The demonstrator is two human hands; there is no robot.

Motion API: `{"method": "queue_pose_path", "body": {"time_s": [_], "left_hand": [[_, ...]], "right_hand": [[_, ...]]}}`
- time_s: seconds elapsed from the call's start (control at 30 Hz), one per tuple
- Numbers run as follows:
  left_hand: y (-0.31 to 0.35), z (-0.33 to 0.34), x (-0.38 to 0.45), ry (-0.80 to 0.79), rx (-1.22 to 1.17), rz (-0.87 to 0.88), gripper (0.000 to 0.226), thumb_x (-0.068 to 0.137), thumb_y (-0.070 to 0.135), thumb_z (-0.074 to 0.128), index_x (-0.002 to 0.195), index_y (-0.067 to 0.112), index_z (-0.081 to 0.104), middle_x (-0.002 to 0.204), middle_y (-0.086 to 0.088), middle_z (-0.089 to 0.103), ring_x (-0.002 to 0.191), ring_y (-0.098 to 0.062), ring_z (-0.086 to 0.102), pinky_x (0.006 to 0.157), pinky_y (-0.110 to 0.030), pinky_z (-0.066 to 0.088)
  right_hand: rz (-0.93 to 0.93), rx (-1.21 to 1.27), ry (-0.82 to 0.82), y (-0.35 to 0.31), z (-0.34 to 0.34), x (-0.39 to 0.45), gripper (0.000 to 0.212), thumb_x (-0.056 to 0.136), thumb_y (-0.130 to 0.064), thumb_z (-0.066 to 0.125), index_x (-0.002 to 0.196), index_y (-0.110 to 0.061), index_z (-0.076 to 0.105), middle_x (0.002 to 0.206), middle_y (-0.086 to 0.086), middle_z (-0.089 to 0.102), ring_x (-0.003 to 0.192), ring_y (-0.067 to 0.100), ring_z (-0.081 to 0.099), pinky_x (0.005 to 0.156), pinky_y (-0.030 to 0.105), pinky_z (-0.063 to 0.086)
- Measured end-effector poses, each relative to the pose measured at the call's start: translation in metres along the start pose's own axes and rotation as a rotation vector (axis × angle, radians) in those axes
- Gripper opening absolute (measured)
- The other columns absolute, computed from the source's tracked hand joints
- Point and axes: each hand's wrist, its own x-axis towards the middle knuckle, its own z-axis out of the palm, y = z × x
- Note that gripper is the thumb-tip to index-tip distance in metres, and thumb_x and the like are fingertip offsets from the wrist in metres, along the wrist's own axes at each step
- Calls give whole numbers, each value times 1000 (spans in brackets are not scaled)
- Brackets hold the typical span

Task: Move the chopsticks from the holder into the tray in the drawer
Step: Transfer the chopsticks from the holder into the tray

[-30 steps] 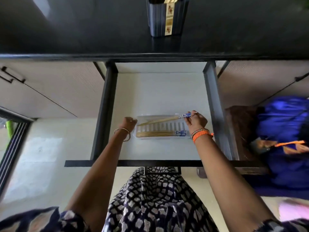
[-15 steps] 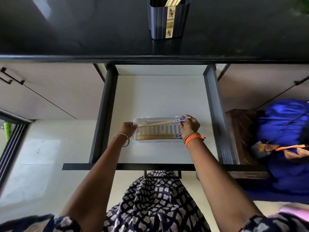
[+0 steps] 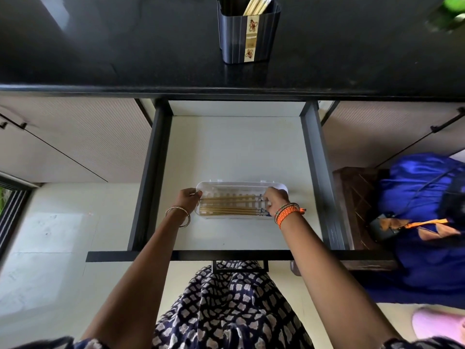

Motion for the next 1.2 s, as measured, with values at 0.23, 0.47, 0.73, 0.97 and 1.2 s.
{"method": "queue_pose_path", "body": {"time_s": [0.23,0.47,0.73,0.97,1.2], "left_hand": [[1,0,-3,-5,-52,-4,17,91,7,51,88,-3,64,59,0,49,55,-14,42,58,-27,36],[1,-4,-8,-41,-89,-18,24,91,10,52,67,10,57,71,-9,50,63,-20,42,66,-30,36],[25,-4,-6,26,96,-80,21,89,7,52,103,-4,63,91,-19,67,91,-31,61,78,-35,51],[195,-21,14,255,192,407,30,82,-4,44,100,3,67,110,-15,69,103,-28,63,86,-22,42],[365,-32,42,360,230,862,31,85,1,45,110,9,63,113,-12,66,100,-21,62,87,-22,46]], "right_hand": [[-600,-683,-54,18,24,-23,16,75,-3,52,81,2,66,82,15,69,85,32,63,70,32,52],[-807,-1343,-308,14,37,-6,39,83,-3,46,120,-7,59,129,13,53,122,33,48,99,43,45],[-820,-1323,-328,-4,26,-17,46,81,2,45,124,-12,55,130,12,57,120,33,53,93,40,47],[-1069,-867,71,-151,10,-46,28,83,-9,47,98,-19,69,103,13,70,96,36,64,80,37,53],[-1299,-460,314,-359,-13,-26,24,86,-2,50,95,0,72,99,17,73,94,30,68,86,35,53]]}}
